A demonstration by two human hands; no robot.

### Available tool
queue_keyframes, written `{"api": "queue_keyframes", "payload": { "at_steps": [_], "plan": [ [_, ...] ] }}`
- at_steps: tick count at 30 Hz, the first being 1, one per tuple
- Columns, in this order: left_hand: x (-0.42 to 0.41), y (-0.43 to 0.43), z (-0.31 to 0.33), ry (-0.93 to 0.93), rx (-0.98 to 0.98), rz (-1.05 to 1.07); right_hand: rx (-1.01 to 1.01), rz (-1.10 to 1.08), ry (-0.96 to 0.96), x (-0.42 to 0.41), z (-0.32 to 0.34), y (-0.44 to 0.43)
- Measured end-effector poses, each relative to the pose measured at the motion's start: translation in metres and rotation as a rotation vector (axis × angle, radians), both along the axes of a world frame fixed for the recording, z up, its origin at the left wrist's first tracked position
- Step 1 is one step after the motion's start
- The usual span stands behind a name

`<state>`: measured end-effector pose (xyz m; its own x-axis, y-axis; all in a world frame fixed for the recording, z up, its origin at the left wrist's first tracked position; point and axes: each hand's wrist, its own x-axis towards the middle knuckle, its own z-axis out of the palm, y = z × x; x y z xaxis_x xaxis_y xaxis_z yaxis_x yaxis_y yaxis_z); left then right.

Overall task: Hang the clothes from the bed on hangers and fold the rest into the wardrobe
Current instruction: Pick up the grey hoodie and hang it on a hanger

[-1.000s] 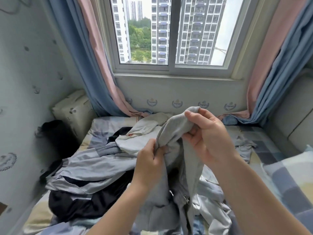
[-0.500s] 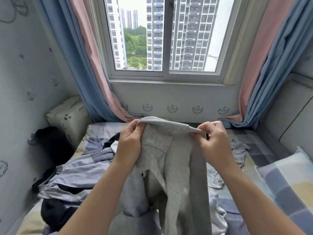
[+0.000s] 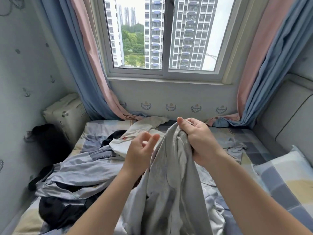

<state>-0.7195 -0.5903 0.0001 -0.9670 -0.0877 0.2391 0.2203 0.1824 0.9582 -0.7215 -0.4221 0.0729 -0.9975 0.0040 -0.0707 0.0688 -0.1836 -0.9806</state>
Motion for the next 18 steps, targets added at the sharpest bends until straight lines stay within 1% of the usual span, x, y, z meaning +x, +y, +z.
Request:
{"api": "queue_keyframes", "payload": {
  "at_steps": [1, 2, 4, 6, 8, 10, 12, 15, 18],
  "plan": [
    [0.009, 0.003, 0.001, -0.009, 0.03, -0.086, -0.02, -0.002, -0.01, 0.0, 0.002, -0.004],
    [0.017, 0.007, 0.0, -0.025, 0.014, -0.165, -0.03, -0.008, -0.009, 0.0, 0.005, -0.007],
    [0.031, 0.017, -0.006, -0.062, -0.109, -0.28, -0.043, -0.024, 0.0, 0.0, 0.013, -0.012],
    [0.041, 0.024, -0.015, -0.104, -0.235, -0.32, -0.078, -0.034, 0.006, -0.001, 0.021, -0.015],
    [0.043, 0.024, -0.024, -0.144, -0.357, -0.312, -0.129, -0.04, 0.017, -0.002, 0.03, -0.013],
    [0.04, 0.019, -0.029, -0.219, -0.411, -0.324, -0.16, -0.064, 0.045, -0.006, 0.036, -0.007],
    [0.035, 0.014, -0.03, -0.284, -0.351, -0.335, -0.16, -0.115, 0.076, -0.012, 0.038, 0.001],
    [0.024, 0.01, -0.024, -0.319, -0.112, -0.272, -0.084, -0.22, 0.086, -0.02, 0.029, 0.016],
    [0.013, 0.006, -0.012, -0.362, 0.101, -0.144, -0.006, -0.203, 0.074, -0.017, 0.014, 0.028]
  ]
}}
